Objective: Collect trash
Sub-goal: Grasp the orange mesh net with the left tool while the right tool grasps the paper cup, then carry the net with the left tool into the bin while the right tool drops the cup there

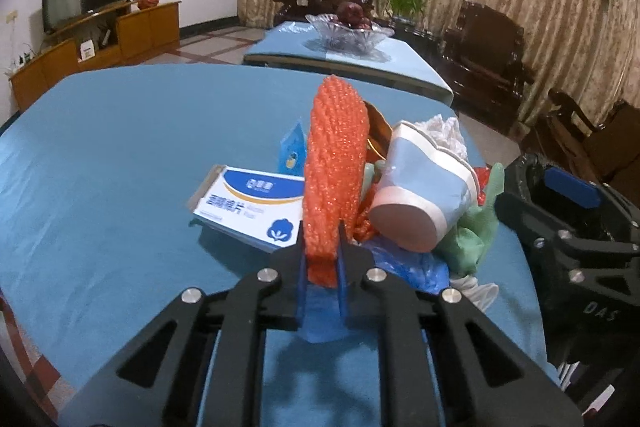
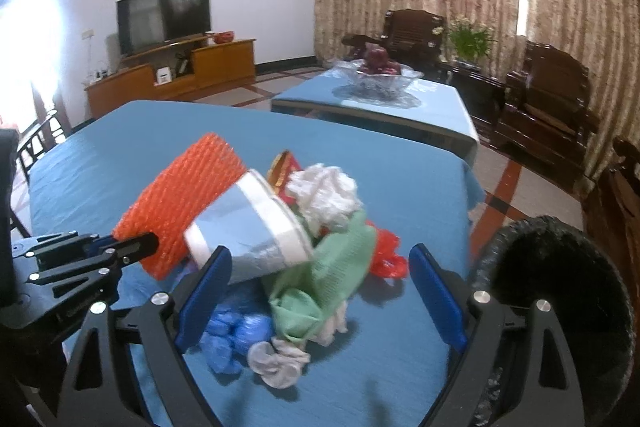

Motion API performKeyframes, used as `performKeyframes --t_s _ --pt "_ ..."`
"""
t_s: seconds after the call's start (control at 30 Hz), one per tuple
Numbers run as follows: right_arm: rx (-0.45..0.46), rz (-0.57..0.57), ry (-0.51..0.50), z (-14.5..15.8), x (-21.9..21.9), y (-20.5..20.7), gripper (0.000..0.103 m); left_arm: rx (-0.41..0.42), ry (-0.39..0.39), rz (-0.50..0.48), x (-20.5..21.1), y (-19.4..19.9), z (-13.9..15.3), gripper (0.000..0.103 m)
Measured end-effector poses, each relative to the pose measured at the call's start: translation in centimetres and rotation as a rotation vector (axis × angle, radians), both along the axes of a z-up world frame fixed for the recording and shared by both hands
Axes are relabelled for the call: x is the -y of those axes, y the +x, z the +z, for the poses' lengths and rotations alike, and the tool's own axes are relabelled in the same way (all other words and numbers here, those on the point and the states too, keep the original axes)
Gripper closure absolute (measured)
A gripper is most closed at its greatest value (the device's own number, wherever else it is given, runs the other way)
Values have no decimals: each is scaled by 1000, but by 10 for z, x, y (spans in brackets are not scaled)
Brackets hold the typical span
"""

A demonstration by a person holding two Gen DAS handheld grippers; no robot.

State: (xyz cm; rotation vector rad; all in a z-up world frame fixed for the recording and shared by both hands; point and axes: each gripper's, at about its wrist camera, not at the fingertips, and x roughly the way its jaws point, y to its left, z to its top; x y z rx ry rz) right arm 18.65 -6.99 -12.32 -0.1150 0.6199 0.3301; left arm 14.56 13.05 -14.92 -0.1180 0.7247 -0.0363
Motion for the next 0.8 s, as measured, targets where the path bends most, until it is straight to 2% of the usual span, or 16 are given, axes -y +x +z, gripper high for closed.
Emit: performKeyframes --t_s 0.17,0.53,0.6,0.67,0.8 --pt "-13 76 -14 -7 -18 6 15 5 8 30 -8 -12 4 92" --pt "-19 138 -67 -22 -46 27 10 -15 10 46 -16 -11 -2 92" --pt "-28 156 -73 -25 -49 28 11 -15 8 47 -16 -12 -3 92" --pt "-53 188 -60 -27 -50 31 25 -15 6 48 -17 -11 -2 92" --pt "-62 198 -20 -22 -45 29 26 -9 12 47 -15 -9 0 92"
